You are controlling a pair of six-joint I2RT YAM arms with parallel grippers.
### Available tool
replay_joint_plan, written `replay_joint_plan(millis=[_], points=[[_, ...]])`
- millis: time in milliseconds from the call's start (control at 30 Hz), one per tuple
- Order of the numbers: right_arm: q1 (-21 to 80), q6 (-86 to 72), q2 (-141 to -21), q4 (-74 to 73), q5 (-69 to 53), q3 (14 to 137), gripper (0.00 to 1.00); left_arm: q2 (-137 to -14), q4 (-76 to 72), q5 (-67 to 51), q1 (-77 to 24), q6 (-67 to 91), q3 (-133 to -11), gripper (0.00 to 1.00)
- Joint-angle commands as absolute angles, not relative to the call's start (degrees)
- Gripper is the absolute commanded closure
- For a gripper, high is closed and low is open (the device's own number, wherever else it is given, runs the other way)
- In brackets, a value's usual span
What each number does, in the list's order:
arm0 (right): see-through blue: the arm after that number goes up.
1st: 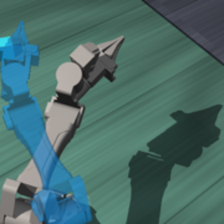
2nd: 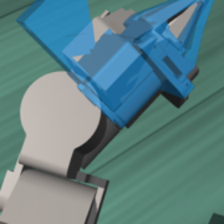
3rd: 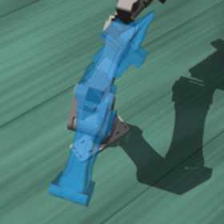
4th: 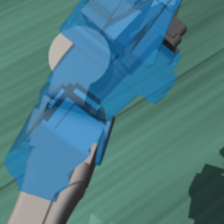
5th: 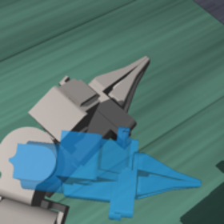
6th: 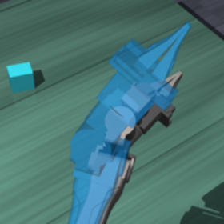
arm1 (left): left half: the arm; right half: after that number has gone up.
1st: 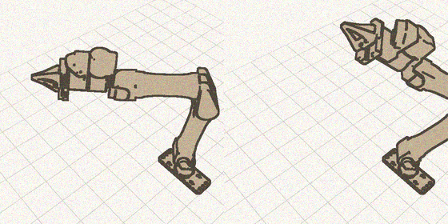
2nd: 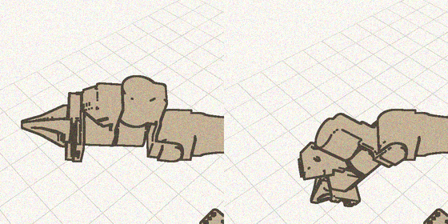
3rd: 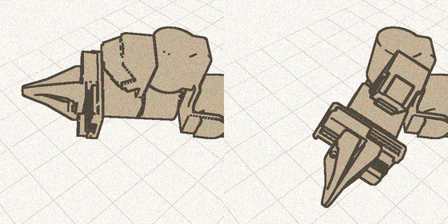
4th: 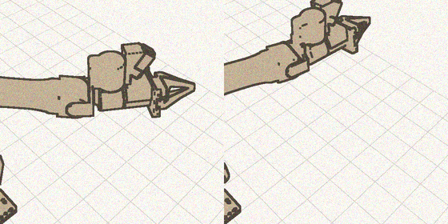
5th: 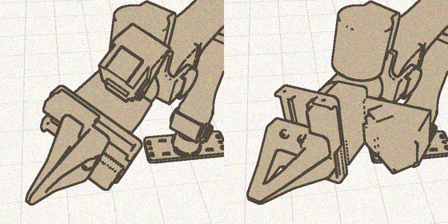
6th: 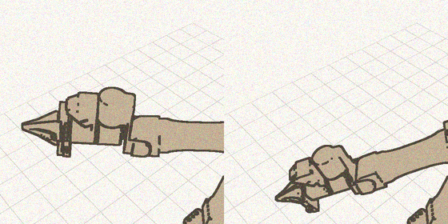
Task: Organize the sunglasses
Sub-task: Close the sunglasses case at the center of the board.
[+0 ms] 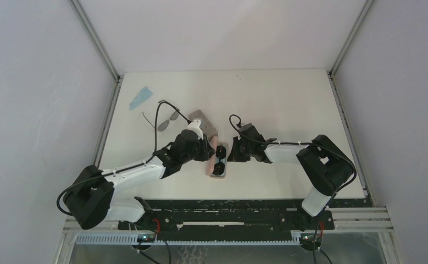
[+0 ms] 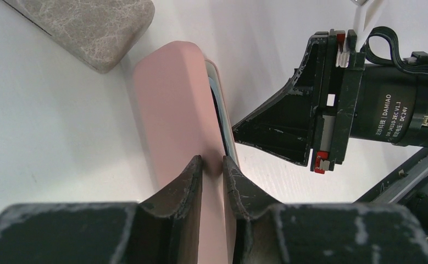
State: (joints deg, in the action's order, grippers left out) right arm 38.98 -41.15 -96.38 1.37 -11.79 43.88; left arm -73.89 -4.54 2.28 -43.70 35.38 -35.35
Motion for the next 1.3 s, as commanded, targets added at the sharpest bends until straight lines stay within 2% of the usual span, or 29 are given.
replay_joint_plan(millis=[0, 500, 1000, 1267], points=[[39.11, -41.75, -97.56, 3.96, -12.26, 45.00, 0.98, -75.70, -6.18, -0.93, -44.31, 35.31, -34.21, 0.77], [39.11, -40.92, -96.15, 1.93, -10.04, 45.00, 0.98, -79.80, -6.96, -0.55, -46.76, 35.86, -35.95, 0.76], [39.11, -39.73, -90.15, -1.55, -4.39, 43.93, 0.91, -80.59, -6.04, -0.87, -46.76, 35.04, -36.84, 0.75], [39.85, -38.42, -83.05, -2.33, 2.42, 41.05, 0.81, -79.01, -4.94, -0.60, -46.76, 34.53, -37.23, 0.75]])
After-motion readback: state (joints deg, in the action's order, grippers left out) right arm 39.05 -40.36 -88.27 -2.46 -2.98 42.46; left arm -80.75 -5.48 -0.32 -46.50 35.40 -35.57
